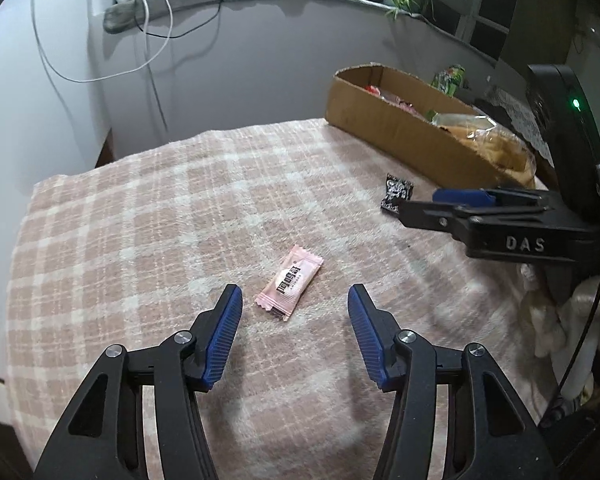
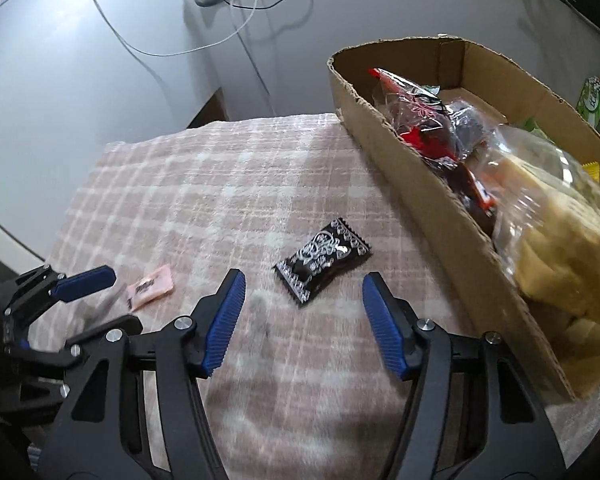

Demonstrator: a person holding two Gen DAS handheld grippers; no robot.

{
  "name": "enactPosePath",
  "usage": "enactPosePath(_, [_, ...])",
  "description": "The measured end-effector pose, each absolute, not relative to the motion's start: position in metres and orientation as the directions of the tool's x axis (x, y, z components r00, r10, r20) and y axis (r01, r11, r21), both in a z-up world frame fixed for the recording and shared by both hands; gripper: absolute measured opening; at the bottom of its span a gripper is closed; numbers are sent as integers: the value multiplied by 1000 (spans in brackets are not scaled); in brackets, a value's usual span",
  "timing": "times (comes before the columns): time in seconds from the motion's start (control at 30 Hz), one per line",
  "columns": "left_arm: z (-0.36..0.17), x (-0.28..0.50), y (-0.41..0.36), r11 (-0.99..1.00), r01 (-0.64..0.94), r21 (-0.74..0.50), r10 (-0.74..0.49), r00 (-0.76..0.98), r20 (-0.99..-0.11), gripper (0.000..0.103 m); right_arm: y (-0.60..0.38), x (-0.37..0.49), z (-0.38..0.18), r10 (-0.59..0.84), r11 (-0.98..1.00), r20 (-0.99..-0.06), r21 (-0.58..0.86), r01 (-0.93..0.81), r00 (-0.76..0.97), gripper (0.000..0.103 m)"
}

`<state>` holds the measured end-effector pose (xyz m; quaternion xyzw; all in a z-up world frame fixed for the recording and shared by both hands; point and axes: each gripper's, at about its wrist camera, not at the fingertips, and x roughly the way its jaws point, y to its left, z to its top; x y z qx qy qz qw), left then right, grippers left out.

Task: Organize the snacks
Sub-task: 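Move both tools back from the box to the pink and black candies, then grasp the pink candy with the left tool while the right tool grasps the black-wrapped candy, then carry the pink candy and black-wrapped candy over the box with both tools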

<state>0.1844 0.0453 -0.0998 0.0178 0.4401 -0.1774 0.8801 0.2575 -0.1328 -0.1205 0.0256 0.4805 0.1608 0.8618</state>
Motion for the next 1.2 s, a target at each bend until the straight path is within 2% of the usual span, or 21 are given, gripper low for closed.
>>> enactPosePath(0.23, [-110,198,42,930,357,-90,-283,537,-794,47,-119,271,-122,269,952,-826,149,-268,496,62])
enactPosePath(0.43, [-115,204,40,927,368,-77,-281,543,-791,37,-100,272,-123,258,938,-833,94,-334,490,48])
enactPosePath(0.6, [-115,202,40,927,368,-75,-282,551,-785,24,-91,264,-125,250,924,-835,55,-378,491,45])
enactPosePath(0.7, [-115,201,38,926,373,-66,-280,557,-782,20,-90,258,-126,239,915,-835,23,-402,496,39])
enactPosePath(0.8, [-114,199,37,926,372,-64,-279,559,-781,18,-93,257,-125,243,912,-837,25,-410,490,26])
enactPosePath(1.2, [-108,195,43,940,320,-119,-290,567,-771,18,-109,249,-114,308,902,-817,88,-423,487,25])
